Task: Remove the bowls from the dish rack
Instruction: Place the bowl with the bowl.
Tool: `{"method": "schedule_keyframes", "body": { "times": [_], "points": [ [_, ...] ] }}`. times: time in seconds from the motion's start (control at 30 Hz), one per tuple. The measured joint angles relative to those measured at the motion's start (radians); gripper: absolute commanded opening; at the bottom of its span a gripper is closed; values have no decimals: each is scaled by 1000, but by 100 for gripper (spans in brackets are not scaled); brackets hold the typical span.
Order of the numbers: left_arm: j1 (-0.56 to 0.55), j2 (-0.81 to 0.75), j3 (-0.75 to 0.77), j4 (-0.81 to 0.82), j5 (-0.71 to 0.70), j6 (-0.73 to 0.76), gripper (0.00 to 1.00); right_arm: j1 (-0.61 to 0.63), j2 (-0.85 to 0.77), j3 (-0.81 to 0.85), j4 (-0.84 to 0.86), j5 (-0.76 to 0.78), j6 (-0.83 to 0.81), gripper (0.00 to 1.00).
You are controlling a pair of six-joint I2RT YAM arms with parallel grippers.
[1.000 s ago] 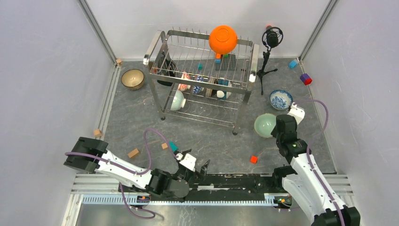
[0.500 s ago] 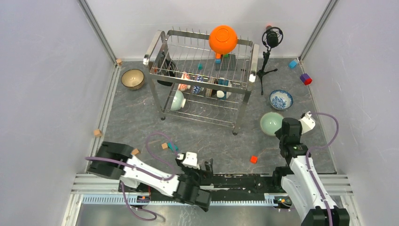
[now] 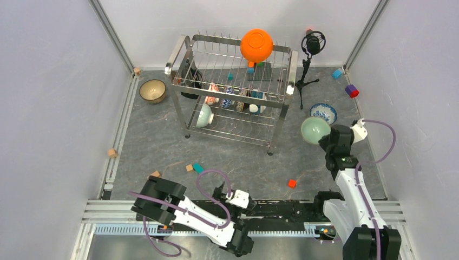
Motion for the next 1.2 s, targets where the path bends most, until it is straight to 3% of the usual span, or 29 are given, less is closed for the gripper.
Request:
{"method": "schedule_keyframes", "body": {
  "times": [0.27,0.73,0.93,1.2],
  "points": [
    [43,-61,19,-40,-70,-13,100,-5,82,181,49,-14,-18,0],
    [199,-121,147,-140,-130,56,100,-5,203,237,43,-29,-72,0],
    [259,-116,204,-150,-131,158,100,-4,206,249,48,-50,-86,0],
    [137,-205,293,-156,-129,367,100,19,198,249,61,-56,-106,0]
  ]
}}
